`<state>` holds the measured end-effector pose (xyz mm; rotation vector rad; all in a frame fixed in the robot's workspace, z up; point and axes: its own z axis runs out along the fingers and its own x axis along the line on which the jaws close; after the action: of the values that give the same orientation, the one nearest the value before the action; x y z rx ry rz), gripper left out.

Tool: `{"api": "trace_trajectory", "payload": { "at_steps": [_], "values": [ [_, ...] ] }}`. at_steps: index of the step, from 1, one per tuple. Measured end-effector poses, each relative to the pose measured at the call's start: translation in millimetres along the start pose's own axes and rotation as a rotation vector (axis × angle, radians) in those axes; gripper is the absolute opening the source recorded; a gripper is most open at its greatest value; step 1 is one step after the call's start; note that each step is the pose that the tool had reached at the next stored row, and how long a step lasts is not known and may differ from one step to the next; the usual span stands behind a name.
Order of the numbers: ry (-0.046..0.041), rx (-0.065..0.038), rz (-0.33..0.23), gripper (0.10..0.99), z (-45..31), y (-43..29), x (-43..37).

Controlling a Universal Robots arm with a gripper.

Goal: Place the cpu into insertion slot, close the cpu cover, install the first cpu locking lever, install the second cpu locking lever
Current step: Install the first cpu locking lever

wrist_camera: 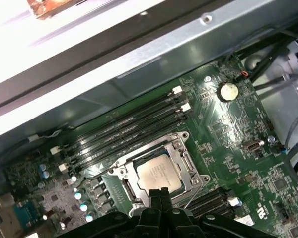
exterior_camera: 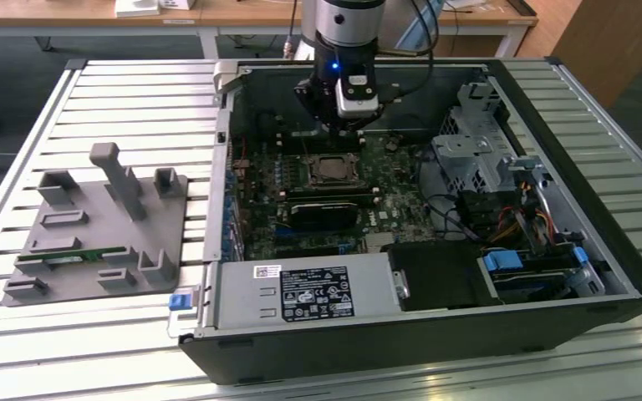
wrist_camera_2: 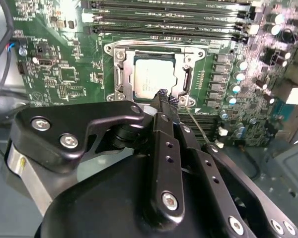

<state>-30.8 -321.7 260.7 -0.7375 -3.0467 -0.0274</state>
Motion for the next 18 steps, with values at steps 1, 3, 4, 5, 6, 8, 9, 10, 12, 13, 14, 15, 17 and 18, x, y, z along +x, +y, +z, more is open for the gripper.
{"api": "trace_trajectory", "payload": {
  "at_steps": [1, 3, 4, 5, 6, 8, 9, 10, 12, 13, 14, 15, 17, 18],
  "values": [
    [0.0002, 0.0, -0.013, 0.106, 0.0, 0.0, 0.0],
    [0.0006, 0.0, -0.039, 0.106, 0.0, 0.0, 0.0],
    [0.0008, 0.001, -0.05, 0.106, 0.0, 0.0, 0.0],
    [0.001, 0.001, -0.06, 0.106, 0.0, 0.0, 0.0],
    [0.0011, 0.001, -0.069, 0.106, 0.0, 0.0, 0.0],
    [0.0014, 0.001, -0.089, 0.106, 0.0, 0.0, 0.0],
    [0.0016, 0.001, -0.1, 0.106, 0.0, 0.0, 0.0],
    [0.0018, 0.001, -0.11, 0.106, 0.0, 0.0, 0.0],
    [0.0021, 0.001, -0.127, 0.106, 0.0, 0.0, 0.0],
    [0.0022, 0.001, -0.135, 0.106, 0.0, 0.0, 0.0],
    [0.0024, 0.001, -0.143, 0.106, 0.0, 0.0, 0.0],
    [0.0025, 0.001, -0.151, 0.106, 0.0, 0.0, 0.0],
    [0.0028, 0.001, -0.167, 0.106, 0.1, 0.0, 0.0],
    [0.0028, 0.001, -0.176, 0.106, 0.1, 0.0, 0.0]
  ]
}}
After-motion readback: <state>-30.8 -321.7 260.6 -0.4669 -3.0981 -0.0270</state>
